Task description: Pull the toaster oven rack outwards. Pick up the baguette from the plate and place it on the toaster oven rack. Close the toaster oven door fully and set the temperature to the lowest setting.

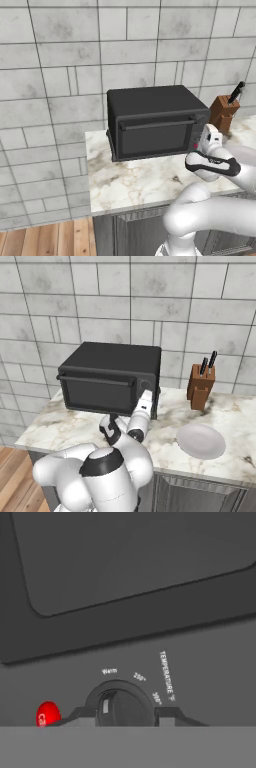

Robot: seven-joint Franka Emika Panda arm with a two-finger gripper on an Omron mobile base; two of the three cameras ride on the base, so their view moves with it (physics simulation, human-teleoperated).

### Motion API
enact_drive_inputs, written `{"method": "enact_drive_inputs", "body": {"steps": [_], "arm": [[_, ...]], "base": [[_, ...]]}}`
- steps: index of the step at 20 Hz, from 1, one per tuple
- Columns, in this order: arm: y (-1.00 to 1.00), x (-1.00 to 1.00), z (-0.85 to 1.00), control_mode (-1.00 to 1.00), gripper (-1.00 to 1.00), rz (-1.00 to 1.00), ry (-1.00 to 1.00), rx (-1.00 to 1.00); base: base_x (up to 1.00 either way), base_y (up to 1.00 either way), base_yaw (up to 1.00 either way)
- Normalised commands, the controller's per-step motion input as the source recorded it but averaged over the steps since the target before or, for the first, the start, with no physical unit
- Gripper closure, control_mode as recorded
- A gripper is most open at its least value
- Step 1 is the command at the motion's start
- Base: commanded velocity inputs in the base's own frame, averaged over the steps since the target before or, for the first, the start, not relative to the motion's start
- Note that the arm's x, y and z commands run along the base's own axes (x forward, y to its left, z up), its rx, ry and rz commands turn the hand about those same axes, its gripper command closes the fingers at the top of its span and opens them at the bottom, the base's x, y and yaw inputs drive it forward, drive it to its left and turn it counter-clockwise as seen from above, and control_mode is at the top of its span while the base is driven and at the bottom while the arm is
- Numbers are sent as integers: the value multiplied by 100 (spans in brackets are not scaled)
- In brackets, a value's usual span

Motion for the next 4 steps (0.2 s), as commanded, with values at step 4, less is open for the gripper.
{"method": "enact_drive_inputs", "body": {"steps": [4], "arm": [[0, 0, 0, -100, 100, 12, 0, -20]], "base": [[0, 0, 0]]}}
